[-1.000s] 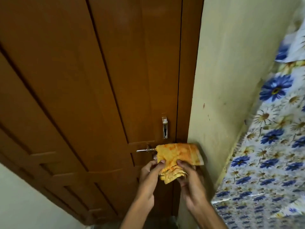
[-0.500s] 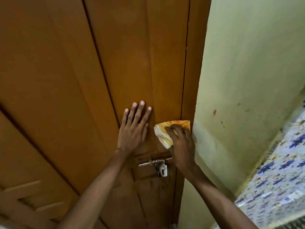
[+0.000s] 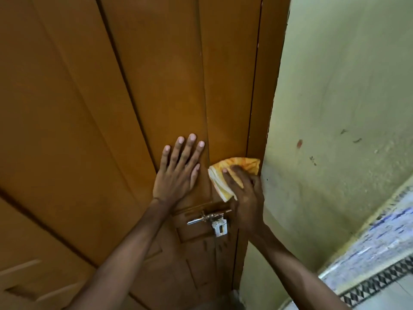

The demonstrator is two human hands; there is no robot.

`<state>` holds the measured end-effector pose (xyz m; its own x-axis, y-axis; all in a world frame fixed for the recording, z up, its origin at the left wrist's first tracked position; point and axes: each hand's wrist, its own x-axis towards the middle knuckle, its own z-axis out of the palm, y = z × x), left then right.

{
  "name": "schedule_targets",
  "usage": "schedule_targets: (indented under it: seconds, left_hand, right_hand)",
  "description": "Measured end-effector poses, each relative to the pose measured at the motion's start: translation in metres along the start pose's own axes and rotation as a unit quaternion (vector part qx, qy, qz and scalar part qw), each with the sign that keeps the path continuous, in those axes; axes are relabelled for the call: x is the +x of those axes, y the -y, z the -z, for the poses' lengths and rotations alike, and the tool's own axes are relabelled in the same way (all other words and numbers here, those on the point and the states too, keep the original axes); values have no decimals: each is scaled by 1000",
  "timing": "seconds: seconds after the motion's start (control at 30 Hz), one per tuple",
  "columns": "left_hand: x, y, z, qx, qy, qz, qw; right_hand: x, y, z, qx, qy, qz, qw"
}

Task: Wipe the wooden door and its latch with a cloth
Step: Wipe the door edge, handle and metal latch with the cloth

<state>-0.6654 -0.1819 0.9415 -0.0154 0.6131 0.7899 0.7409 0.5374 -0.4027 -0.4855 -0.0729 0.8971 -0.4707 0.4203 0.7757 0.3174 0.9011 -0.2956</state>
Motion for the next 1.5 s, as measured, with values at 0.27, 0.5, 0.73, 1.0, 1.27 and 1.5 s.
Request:
schedule_targets:
  seconds: [0.27, 0.5, 0.73, 1.0, 1.27, 1.5]
  left_hand:
    - [0, 0, -1, 14, -4, -1, 1000]
    - [0, 0, -2, 12, 1, 1, 1000]
    - [1, -1, -1, 16, 0, 4, 1000]
    - [-1, -1, -2, 24, 1, 6, 1000]
    - [1, -1, -3, 19, -4, 9, 1000]
    - [0, -2, -3, 22, 0, 7, 1000]
  right_hand:
    - [-3, -2, 0, 51, -33, 0, 998]
    - [-18, -8, -9, 48, -15, -3, 999]
    - [14, 1, 7, 76, -23, -31, 996]
    - [-25, -12, -5, 90, 9, -36, 995]
    - [11, -6, 14, 251, -40, -134, 958]
    - [-32, -19, -14, 118, 12, -65, 991]
